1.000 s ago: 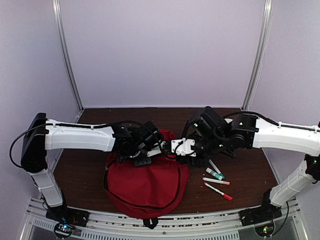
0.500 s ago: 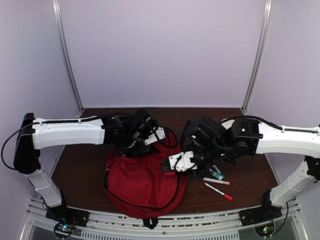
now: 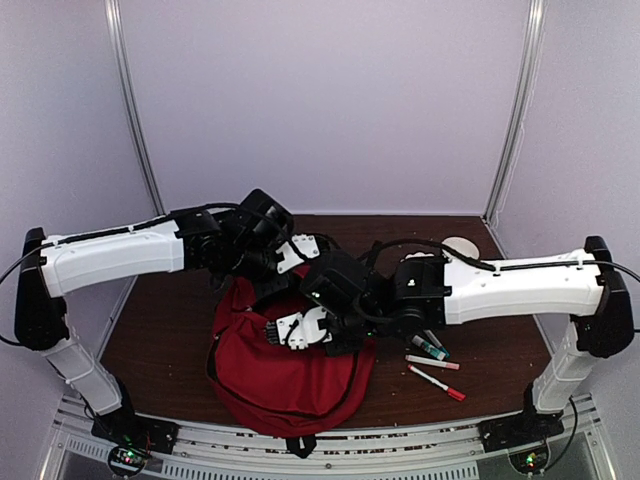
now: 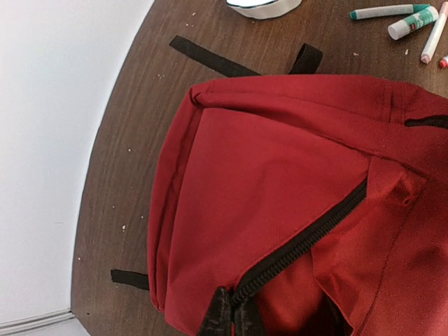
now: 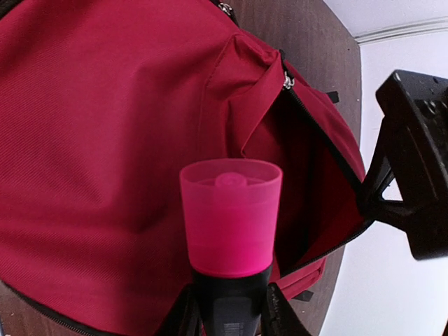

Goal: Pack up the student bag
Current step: Place the pen in the lower front pocket of the bag, then pick up the pen from the center of the board.

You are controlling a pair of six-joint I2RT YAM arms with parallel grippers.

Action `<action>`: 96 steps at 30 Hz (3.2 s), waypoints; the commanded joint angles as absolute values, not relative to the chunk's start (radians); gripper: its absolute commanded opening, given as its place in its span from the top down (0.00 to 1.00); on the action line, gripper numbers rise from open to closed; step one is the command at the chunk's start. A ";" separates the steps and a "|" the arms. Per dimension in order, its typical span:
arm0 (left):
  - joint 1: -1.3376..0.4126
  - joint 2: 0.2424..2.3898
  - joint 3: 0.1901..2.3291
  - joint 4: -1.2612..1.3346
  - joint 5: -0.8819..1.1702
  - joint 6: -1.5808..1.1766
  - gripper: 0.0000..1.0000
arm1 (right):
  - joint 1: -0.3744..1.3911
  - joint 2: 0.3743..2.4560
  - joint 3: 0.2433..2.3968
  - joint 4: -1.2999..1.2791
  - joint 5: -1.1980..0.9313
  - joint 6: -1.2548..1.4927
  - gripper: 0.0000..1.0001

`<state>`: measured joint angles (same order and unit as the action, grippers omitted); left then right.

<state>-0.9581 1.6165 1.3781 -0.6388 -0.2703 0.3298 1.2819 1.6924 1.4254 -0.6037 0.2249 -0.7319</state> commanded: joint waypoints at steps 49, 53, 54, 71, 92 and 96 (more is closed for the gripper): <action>-0.848 1.572 1.402 -0.613 -0.027 0.259 1.00 | 1.273 1.701 1.325 -0.320 0.456 -0.748 0.46; -0.848 1.579 1.399 -0.613 -0.035 0.258 1.00 | 1.279 1.604 1.288 -0.489 0.350 -0.666 0.46; -0.847 1.579 1.397 -0.612 -0.038 0.258 1.00 | 1.277 1.570 1.267 -0.517 0.346 -0.644 0.47; -0.848 1.604 1.399 -0.610 -0.059 0.250 1.00 | 0.732 1.158 0.806 -0.808 -0.061 -0.571 0.58; -0.849 1.618 1.408 -0.614 -0.064 0.212 1.00 | 0.470 1.694 1.041 -0.803 -0.268 -0.465 0.71; -0.849 1.623 1.409 -0.619 -0.066 0.212 1.00 | 0.468 1.729 1.084 -0.809 -0.234 -0.452 0.71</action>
<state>-0.8581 1.6119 1.3922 -0.6582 -0.0437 0.2249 0.4751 1.7035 1.0363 -0.7910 -0.2386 -0.4805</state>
